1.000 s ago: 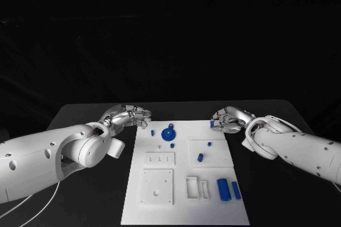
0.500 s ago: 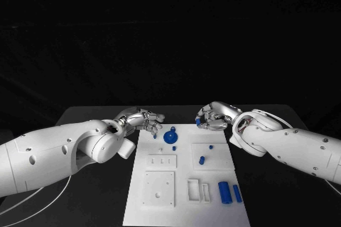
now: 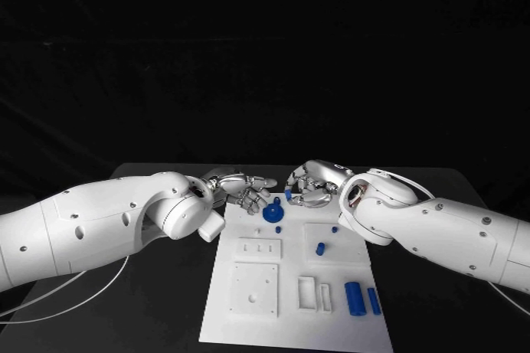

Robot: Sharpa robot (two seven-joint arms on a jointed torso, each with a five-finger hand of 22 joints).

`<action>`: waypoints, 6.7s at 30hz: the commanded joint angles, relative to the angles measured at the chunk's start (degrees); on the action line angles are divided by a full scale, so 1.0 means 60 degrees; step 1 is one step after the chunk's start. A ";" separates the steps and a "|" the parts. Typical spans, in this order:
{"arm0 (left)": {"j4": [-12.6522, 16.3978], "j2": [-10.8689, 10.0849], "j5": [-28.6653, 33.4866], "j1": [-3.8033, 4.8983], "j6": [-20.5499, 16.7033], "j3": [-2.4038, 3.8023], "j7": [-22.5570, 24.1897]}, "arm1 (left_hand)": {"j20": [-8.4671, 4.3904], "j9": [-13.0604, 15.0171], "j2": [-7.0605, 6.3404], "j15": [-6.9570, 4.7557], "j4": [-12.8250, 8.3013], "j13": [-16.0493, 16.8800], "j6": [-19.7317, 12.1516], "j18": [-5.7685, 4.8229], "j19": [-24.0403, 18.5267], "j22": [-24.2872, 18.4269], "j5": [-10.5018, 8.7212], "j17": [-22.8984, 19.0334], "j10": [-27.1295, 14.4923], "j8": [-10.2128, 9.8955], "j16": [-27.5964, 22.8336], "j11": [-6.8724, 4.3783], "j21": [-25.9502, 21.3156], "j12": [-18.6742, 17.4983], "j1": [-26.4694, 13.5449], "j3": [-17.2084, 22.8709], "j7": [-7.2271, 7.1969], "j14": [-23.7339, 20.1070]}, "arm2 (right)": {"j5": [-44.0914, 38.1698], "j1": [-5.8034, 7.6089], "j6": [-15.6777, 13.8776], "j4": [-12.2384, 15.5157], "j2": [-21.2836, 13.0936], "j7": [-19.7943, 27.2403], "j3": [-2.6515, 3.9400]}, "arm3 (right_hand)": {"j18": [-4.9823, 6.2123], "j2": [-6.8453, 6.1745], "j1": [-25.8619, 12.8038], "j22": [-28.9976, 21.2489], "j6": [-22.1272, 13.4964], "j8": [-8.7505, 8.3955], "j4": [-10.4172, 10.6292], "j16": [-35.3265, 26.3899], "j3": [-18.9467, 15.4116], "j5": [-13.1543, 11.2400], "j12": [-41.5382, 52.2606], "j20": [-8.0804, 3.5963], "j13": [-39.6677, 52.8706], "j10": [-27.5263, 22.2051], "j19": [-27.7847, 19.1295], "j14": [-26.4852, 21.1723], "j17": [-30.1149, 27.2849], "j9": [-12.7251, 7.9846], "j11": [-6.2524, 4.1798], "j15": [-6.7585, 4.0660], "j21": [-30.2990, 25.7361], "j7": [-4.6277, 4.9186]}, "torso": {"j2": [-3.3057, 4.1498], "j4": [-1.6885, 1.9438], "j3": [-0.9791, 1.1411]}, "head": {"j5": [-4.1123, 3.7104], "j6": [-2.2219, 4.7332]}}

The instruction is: Assemble the parts on the task board

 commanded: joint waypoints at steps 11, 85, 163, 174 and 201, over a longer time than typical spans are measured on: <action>-0.0037 0.0196 -0.0435 0.0009 0.0315 -0.0003 -0.0918 | 0.0006 0.0052 -0.0063 -0.0034 0.0607 0.0110 0.0360 0.0093 -0.0011 0.0184 -0.0035 0.0026 0.0109 0.0169 0.0086 -0.0075 0.0054 0.0003 0.0068 0.0061 -0.0156 0.0065 | -0.0779 0.0000 0.0292 0.0205 0.0376 -0.0697 -0.0023 | 0.0210 0.0130 -0.0012 0.0173 0.0464 0.0059 -0.0060 -0.0037 0.0082 0.0080 -0.0055 0.0020 0.0000 0.0050 0.0046 0.0054 0.0013 0.0458 -0.0025 -0.0037 0.0027 0.0228 | -0.0001 -0.0009 0.0009 | 0.0074 -0.0003; -0.0318 0.0545 -0.0821 0.0006 0.0263 -0.0061 -0.0943 | -0.0060 -0.0097 0.2273 -0.0095 -0.1248 0.0520 0.1267 0.0012 -0.0026 0.0152 0.0036 -0.0068 0.0798 0.0256 0.0220 -0.0380 0.0150 0.0113 0.1218 -0.0677 -0.0487 0.0145 | -0.0972 -0.0029 0.0472 0.0189 0.0761 -0.0625 -0.0144 | 0.0210 0.0144 -0.0082 0.0172 0.0471 0.0036 -0.0138 -0.0044 0.0125 0.0079 -0.0061 0.0031 0.0007 0.0066 0.0059 0.0066 0.0020 0.0489 -0.0022 -0.0033 0.0031 0.0231 | 0.0002 -0.0003 0.0012 | 0.0003 -0.0149; -0.0701 0.0657 -0.5403 0.0005 0.2184 -0.0240 -0.2804 | -0.0842 0.1312 0.2246 -0.0889 -0.2201 0.1840 0.2729 -0.0490 0.0142 0.0218 0.2256 0.0823 0.1868 0.0487 0.1667 -0.1108 0.1343 0.1657 -0.0231 0.2177 -0.1071 0.1222 | 0.4401 0.0613 -0.1350 -0.1045 -0.0973 0.1443 0.0350 | 0.0187 -0.0870 -0.1094 0.0056 -0.2011 -0.1303 -0.0071 -0.0812 -0.2634 0.2816 -0.1113 0.0301 -0.0972 -0.1344 -0.1239 -0.1054 -0.0253 -0.0017 0.0858 0.0811 -0.0884 0.1139 | -0.0009 -0.0019 0.0023 | 0.0113 -0.0407; -0.0745 0.0837 -0.5552 0.0005 0.2531 -0.0363 -0.3068 | -0.1072 0.1726 0.2220 -0.1137 -0.2299 0.2344 0.2842 -0.0421 0.0469 0.0214 0.2465 0.0940 0.2050 0.0443 0.2180 -0.1327 0.1871 0.2476 -0.0416 0.2350 -0.1163 0.1612 | 0.5786 0.1041 -0.1507 -0.1989 -0.0518 0.1726 0.0369 | 0.0139 -0.0783 -0.1171 -0.0251 -0.1989 -0.1220 -0.0110 -0.1989 -0.2720 0.3283 -0.2301 0.0809 -0.2401 -0.1730 -0.2209 -0.1758 -0.1065 0.0007 0.0927 0.0939 -0.1884 0.1177 | -0.0005 0.0032 0.0031 | 0.0169 -0.0571; -0.0933 0.1251 -0.5738 -0.0104 0.1850 -0.0984 -0.2654 | -0.1829 0.2450 0.2275 -0.1969 -0.2318 0.4314 0.3158 -0.0260 0.1163 0.0193 0.3082 0.1423 0.1880 0.0080 0.4491 -0.1707 0.3866 0.5947 -0.0765 0.2363 -0.1452 0.2291 | 0.7132 0.1076 -0.0940 -0.2467 0.0049 0.1971 0.0373 | -0.0316 -0.0289 -0.1135 -0.2198 -0.2020 -0.0876 -0.0770 -0.7826 -0.2711 0.3308 -0.6749 0.2232 -0.7457 -0.1710 -0.5818 -0.3366 -0.3667 -0.0090 0.1693 0.2310 -0.5294 0.1476 | 0.0017 0.0027 0.0030 | -0.0013 -0.0826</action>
